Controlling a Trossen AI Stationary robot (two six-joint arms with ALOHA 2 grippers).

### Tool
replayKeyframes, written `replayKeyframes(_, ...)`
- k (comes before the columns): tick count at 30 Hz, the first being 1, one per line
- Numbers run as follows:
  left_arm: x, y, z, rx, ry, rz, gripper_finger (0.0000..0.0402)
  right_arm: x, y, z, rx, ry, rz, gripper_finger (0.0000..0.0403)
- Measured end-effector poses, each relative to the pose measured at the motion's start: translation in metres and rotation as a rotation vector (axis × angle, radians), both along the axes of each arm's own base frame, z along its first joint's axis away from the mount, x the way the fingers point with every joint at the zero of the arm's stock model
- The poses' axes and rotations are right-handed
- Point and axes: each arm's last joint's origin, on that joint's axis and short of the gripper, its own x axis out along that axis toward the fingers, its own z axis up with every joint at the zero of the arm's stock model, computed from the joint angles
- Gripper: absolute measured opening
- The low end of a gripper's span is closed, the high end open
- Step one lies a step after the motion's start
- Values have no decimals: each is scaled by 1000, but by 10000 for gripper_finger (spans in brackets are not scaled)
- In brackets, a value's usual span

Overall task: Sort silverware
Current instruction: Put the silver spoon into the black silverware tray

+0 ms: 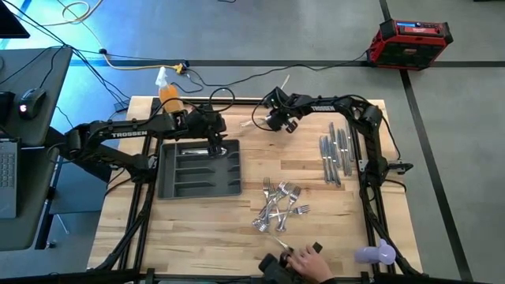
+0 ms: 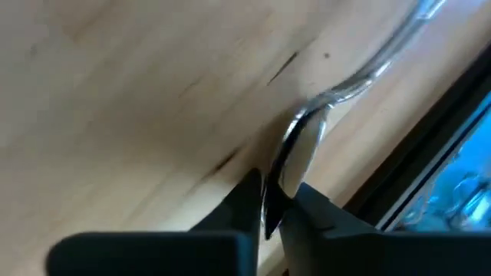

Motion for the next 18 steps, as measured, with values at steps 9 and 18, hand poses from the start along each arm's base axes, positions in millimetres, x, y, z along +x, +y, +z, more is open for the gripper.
replayKeyframes(9, 0, 0, 0, -1, 3, 0, 152, -4, 26, 26, 203, -51, -206, 3)
replayKeyframes(18, -1, 0, -1, -12, 9, 7, 152, -26, 43, 33, 552, 48, -457, 1)
